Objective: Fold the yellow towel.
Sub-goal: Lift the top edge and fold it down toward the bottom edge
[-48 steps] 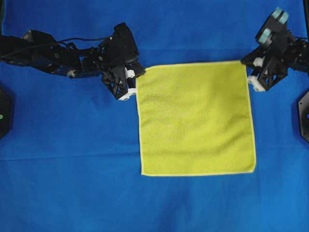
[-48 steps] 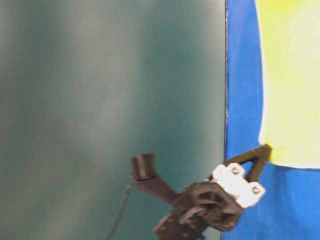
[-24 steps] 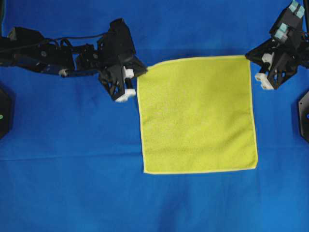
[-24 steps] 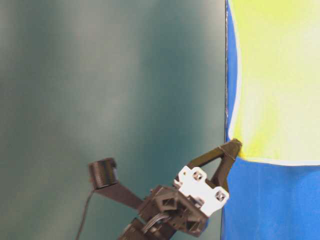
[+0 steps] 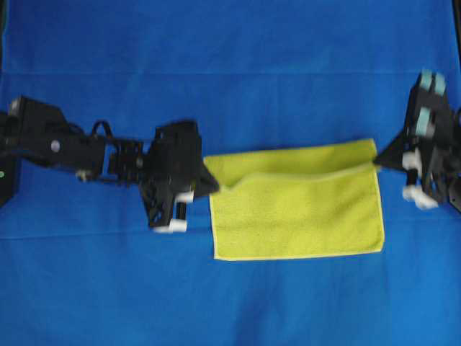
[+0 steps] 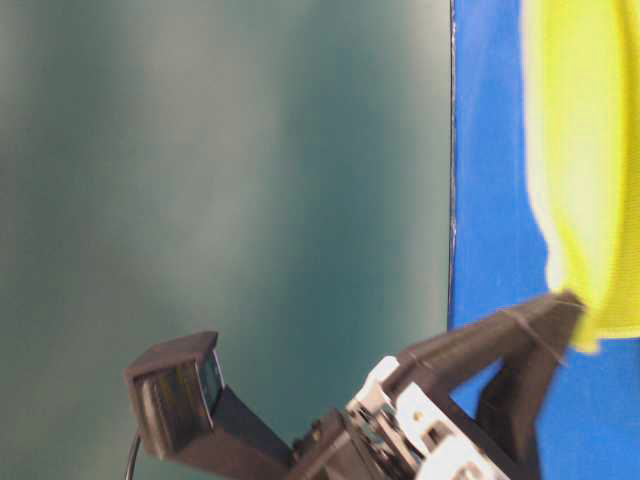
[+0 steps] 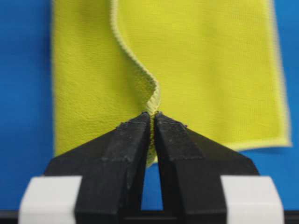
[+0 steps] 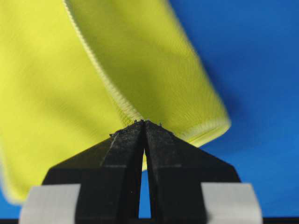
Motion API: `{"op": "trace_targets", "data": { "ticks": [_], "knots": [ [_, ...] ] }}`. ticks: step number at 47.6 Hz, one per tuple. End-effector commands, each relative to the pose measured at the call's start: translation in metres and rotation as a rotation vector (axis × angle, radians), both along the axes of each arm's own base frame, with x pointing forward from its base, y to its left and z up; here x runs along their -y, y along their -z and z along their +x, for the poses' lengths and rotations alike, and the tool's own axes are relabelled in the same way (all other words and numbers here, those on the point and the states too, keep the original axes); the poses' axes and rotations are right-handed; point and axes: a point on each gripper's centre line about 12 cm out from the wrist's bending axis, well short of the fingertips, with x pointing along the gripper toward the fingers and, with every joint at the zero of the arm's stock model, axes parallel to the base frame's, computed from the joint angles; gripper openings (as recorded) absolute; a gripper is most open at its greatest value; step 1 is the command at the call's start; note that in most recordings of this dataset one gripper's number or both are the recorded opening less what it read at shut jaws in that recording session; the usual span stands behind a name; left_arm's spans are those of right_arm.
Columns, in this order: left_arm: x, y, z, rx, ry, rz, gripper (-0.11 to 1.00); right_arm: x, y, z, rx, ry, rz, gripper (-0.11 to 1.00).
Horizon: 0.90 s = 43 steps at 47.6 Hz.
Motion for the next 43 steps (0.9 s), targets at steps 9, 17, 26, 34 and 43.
{"op": "trace_targets", "data": {
  "ticks": [9,17,26,34,43],
  "knots": [
    [0.045,-0.004,0.003,0.019,0.112,-0.006,0.04,-0.049,0.006,-0.002,-0.047,-0.149,0.075,0.00],
    [0.068,-0.001,0.004,-0.004,0.178,0.011,0.04,-0.070,0.009,-0.003,-0.063,-0.186,0.122,0.00],
    [0.082,0.004,0.002,-0.082,0.213,0.022,0.04,-0.085,0.014,-0.001,-0.072,-0.215,0.145,0.00],
    [0.081,0.003,0.005,-0.084,0.205,0.018,0.04,-0.087,0.016,0.003,-0.077,-0.217,0.142,0.00],
    [0.079,0.002,0.008,-0.082,0.191,0.006,0.04,-0.088,0.017,0.004,-0.082,-0.213,0.143,0.00]
  ]
}}
